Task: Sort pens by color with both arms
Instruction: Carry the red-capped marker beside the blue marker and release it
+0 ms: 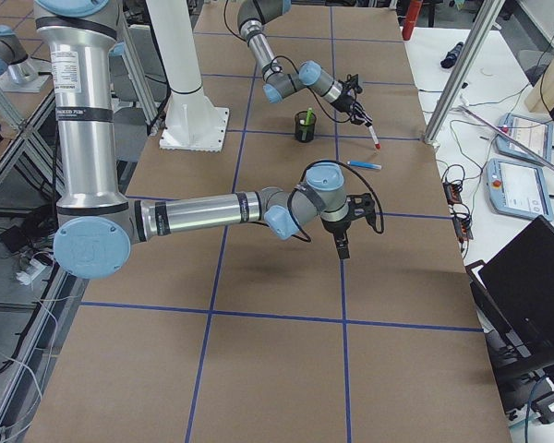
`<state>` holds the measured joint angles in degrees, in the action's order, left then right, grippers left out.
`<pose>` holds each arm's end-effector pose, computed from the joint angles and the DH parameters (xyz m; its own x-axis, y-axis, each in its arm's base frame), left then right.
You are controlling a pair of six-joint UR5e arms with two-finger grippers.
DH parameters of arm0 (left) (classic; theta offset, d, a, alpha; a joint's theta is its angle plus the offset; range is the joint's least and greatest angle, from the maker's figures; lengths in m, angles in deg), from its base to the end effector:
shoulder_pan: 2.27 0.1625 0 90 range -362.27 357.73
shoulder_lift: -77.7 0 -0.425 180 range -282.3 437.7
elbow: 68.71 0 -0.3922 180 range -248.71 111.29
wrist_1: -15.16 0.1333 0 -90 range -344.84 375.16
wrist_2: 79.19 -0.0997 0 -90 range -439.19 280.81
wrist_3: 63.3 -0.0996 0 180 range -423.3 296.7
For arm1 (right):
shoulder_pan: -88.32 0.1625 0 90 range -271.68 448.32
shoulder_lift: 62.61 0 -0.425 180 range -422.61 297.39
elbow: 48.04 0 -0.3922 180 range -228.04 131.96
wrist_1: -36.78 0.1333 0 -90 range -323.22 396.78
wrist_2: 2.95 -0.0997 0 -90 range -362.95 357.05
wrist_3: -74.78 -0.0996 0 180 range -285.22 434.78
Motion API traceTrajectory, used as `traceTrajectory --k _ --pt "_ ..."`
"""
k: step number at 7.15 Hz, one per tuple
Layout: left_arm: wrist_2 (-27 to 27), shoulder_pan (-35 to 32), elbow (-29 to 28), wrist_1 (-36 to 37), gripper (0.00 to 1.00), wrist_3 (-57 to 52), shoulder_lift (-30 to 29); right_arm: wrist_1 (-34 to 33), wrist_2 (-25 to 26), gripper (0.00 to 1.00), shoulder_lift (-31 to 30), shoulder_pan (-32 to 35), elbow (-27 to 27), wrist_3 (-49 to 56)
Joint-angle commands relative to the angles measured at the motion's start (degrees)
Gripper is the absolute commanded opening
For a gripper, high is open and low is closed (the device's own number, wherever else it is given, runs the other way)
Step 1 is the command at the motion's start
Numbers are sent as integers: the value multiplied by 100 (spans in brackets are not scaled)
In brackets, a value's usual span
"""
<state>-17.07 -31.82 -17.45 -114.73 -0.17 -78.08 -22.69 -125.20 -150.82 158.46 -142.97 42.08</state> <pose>0.6568 -0.5791 0.1013 0.6703 0.0793 -0.7379 0.5687 0.5840 0.5793 -0.1057 -0.5287 0.5481 0.7231 -0.0930 0.6844 -0.1429 0.9493 0.2799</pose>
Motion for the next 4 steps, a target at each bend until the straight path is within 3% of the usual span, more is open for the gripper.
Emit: traceTrajectory --k 1,4 --pt "11 28 -19 16 96 -19 21 -2 0 99 22 0 10 0" --pt "-6 107 86 25 99 -151 4 -2 0 99 22 0 1 0"
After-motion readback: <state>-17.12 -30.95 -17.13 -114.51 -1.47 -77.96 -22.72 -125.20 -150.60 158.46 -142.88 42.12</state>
